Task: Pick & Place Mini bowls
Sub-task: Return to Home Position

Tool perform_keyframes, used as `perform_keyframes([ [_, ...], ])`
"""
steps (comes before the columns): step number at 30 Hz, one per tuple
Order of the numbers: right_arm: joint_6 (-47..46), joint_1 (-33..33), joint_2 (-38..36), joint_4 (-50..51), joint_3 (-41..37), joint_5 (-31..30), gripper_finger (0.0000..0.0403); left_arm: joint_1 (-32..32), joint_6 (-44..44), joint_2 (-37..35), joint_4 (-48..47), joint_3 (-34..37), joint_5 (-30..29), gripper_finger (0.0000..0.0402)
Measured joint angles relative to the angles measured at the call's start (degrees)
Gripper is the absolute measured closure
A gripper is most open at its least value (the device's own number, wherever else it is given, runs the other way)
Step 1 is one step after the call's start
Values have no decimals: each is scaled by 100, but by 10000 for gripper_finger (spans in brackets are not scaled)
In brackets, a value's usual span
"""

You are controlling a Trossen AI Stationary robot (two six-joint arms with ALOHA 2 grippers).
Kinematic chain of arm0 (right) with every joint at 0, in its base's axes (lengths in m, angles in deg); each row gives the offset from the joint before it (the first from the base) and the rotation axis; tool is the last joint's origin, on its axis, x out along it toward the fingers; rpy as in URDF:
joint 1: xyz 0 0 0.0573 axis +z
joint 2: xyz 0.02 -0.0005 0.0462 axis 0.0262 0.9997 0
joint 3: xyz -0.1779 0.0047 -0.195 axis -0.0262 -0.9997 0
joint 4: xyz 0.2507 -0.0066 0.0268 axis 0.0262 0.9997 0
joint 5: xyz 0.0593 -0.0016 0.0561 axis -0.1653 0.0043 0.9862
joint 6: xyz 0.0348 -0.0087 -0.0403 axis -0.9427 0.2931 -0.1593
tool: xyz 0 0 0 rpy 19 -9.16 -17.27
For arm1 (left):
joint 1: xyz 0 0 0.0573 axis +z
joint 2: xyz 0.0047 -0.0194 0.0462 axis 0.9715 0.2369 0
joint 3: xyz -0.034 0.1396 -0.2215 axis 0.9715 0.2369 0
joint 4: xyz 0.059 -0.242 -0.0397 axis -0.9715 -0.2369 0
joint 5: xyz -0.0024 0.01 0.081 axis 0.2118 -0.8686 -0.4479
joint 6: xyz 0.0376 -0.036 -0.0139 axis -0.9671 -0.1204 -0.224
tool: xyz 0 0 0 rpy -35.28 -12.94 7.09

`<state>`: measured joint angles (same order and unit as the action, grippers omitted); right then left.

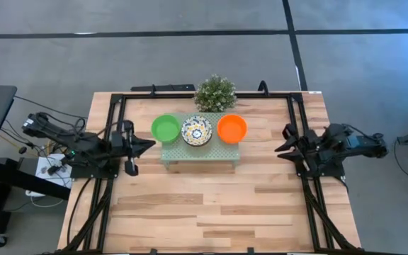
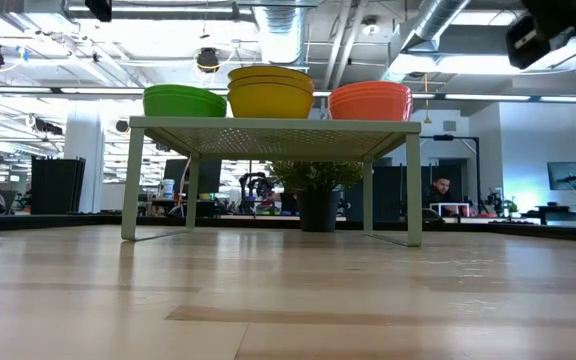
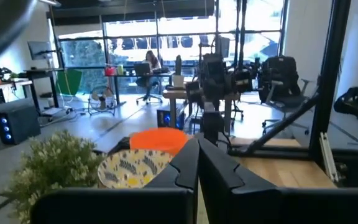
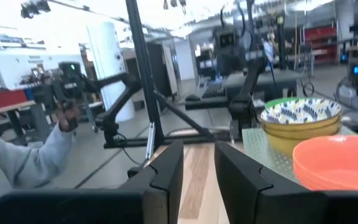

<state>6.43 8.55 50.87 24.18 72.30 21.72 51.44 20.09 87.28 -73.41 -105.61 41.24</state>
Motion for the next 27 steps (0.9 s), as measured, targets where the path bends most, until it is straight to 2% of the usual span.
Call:
perform_keyframes([
  [2,69,0,-303,6,-136,2,316,73,-13,-32,191,144,12,394],
  [6,199,0,-292,57,-252,-12,316,446,30,-101,579,332,16,394],
  [8,210,-39,-234,-80,-249,-11,316,723,253,-88,612,446,298,392],
  [11,296,-91,-310,-9,-286,-13,316,1201,676,90,804,716,1119,393],
  [15,306,-129,-310,0,-274,-13,316,1628,770,42,917,802,1280,394],
  [20,419,-124,-310,-87,-274,-13,316,1580,484,-747,764,800,1331,390],
  [25,637,-122,-310,-178,-274,-17,316,1461,613,-1551,-257,838,1332,395],
  [27,543,-122,-310,-220,-274,-17,316,1466,643,-1798,-305,1069,1334,394],
])
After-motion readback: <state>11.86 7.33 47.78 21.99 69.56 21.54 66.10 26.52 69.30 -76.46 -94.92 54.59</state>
